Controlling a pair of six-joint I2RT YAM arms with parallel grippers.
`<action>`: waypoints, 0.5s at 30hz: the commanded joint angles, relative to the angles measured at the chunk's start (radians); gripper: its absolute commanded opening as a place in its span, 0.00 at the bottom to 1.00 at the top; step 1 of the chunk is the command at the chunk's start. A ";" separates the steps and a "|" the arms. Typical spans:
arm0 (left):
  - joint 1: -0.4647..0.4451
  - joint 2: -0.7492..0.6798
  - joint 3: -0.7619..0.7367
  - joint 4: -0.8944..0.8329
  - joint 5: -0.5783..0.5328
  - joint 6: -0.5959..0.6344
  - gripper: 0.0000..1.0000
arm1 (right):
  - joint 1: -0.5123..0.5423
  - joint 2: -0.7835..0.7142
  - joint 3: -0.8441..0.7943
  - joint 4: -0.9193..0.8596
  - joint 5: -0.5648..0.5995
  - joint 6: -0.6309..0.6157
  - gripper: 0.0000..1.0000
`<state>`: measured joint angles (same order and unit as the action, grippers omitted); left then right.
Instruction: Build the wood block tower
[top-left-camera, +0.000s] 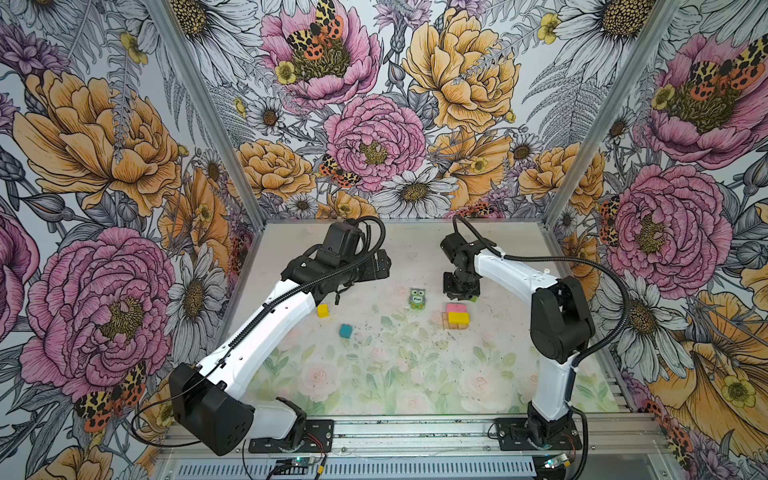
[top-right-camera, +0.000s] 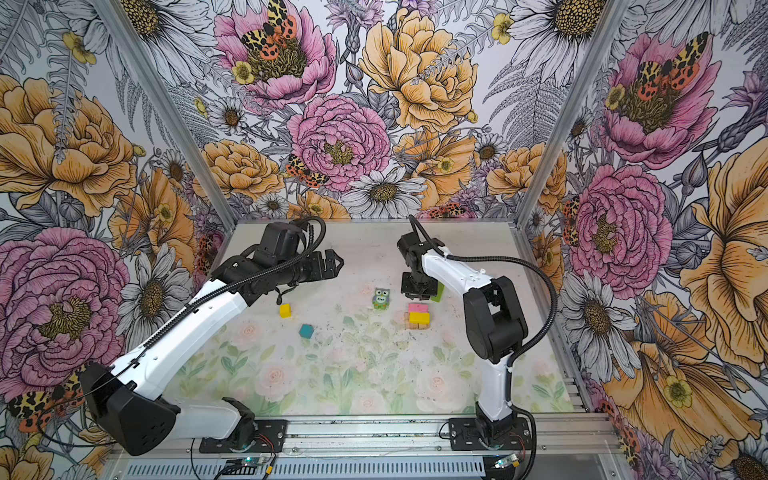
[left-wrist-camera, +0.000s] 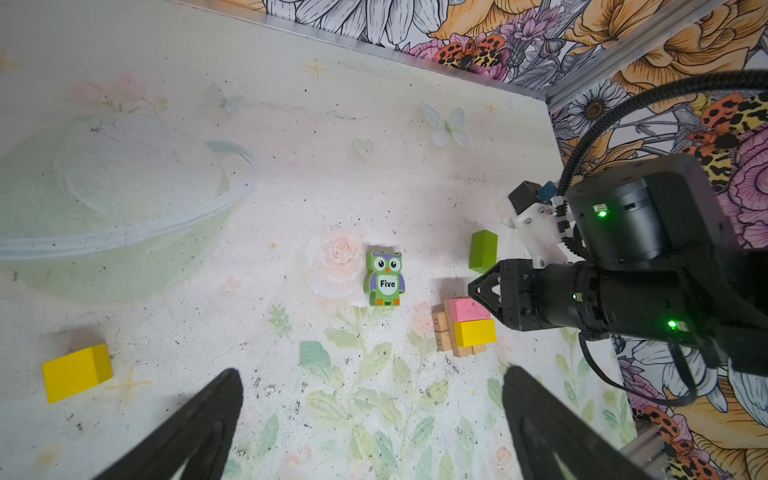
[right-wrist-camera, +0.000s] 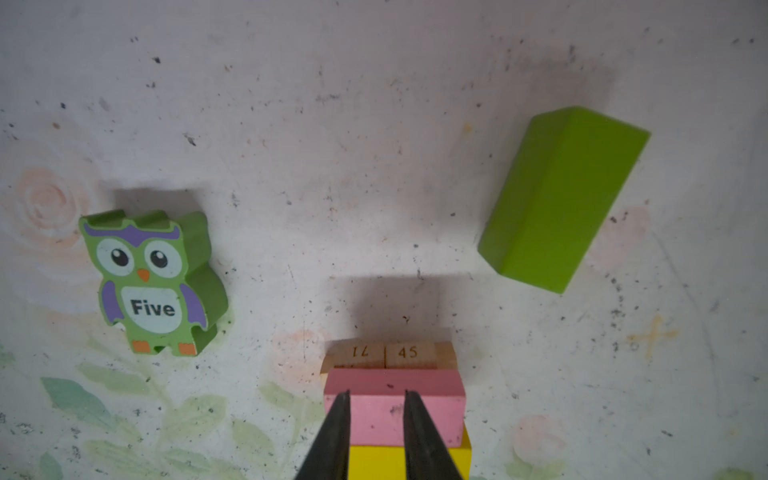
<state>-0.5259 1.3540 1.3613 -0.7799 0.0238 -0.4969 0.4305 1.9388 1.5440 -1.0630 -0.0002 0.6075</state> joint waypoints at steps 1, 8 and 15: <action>0.011 0.017 0.025 0.025 0.009 0.017 0.99 | -0.003 0.012 0.025 -0.006 0.014 -0.015 0.25; 0.020 0.040 0.038 0.032 0.024 0.021 0.99 | -0.003 0.035 0.034 -0.006 0.006 -0.023 0.24; 0.026 0.054 0.042 0.036 0.032 0.020 0.99 | -0.003 0.050 0.029 -0.006 0.000 -0.028 0.24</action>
<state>-0.5098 1.4029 1.3697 -0.7696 0.0349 -0.4938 0.4305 1.9736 1.5517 -1.0653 -0.0013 0.5915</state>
